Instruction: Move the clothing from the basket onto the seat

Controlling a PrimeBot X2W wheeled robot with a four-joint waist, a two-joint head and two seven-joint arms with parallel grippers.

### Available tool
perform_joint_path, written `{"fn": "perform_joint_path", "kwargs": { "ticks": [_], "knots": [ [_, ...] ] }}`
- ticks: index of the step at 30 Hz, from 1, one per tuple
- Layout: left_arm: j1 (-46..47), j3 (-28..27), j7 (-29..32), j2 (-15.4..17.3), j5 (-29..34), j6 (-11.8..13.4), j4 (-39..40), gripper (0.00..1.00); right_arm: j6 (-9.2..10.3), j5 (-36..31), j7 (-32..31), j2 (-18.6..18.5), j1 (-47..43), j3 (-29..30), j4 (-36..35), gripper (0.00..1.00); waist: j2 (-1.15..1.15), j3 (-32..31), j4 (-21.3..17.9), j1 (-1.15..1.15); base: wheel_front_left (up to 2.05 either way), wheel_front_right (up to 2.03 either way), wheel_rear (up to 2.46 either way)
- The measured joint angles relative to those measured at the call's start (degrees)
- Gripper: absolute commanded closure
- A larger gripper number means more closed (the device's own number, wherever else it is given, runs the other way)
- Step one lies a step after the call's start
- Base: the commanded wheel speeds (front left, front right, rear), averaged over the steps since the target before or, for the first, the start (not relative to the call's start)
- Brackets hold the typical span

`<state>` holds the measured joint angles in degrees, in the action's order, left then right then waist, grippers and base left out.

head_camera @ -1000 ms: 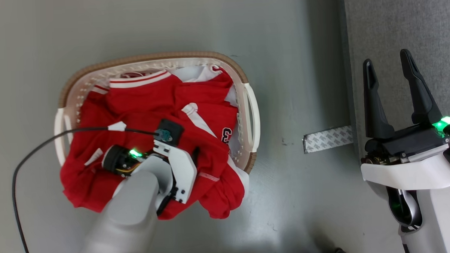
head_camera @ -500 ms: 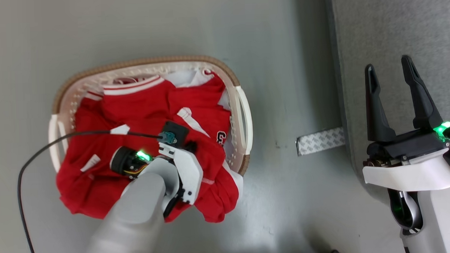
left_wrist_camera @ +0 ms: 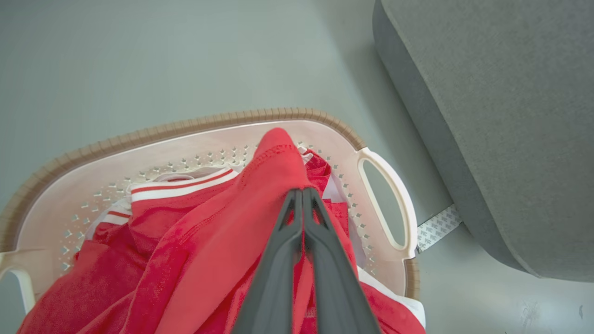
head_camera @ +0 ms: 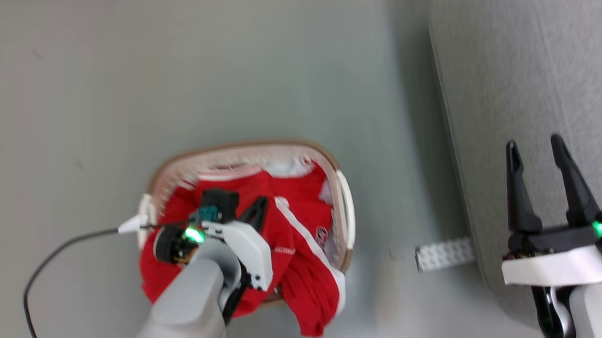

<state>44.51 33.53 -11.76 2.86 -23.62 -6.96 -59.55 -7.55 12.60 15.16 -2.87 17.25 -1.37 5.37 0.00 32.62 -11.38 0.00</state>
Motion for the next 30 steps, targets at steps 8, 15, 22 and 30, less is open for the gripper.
{"fn": "perform_joint_path", "kwargs": {
  "ticks": [8,15,22,30],
  "knots": [
    [-5.6,2.8,-1.8,0.0,-5.3,1.9,4.2,1.00,0.00,-0.3,0.0,0.0,-4.6,1.2,1.9,0.00,0.00,-9.7,3.1,-0.01,0.00,0.00,0.00],
    [-9.9,3.9,-2.8,-0.1,-8.4,4.4,7.8,1.00,0.00,0.0,0.0,0.0,-7.5,1.5,2.9,0.00,0.00,-17.5,5.2,-0.02,0.00,0.00,0.00],
    [-13.1,2.5,-3.1,-0.1,-9.4,6.5,11.9,1.00,0.00,0.1,0.0,0.0,-11.3,1.8,4.0,0.00,0.00,-24.3,6.5,-0.02,0.00,0.00,0.00],
    [-16.6,1.1,-3.3,2.3,-9.6,8.3,18.7,1.00,0.00,-0.5,0.0,0.0,-15.7,1.3,5.5,0.00,0.00,-30.9,7.3,-0.01,0.00,0.00,0.00]
  ]
}}
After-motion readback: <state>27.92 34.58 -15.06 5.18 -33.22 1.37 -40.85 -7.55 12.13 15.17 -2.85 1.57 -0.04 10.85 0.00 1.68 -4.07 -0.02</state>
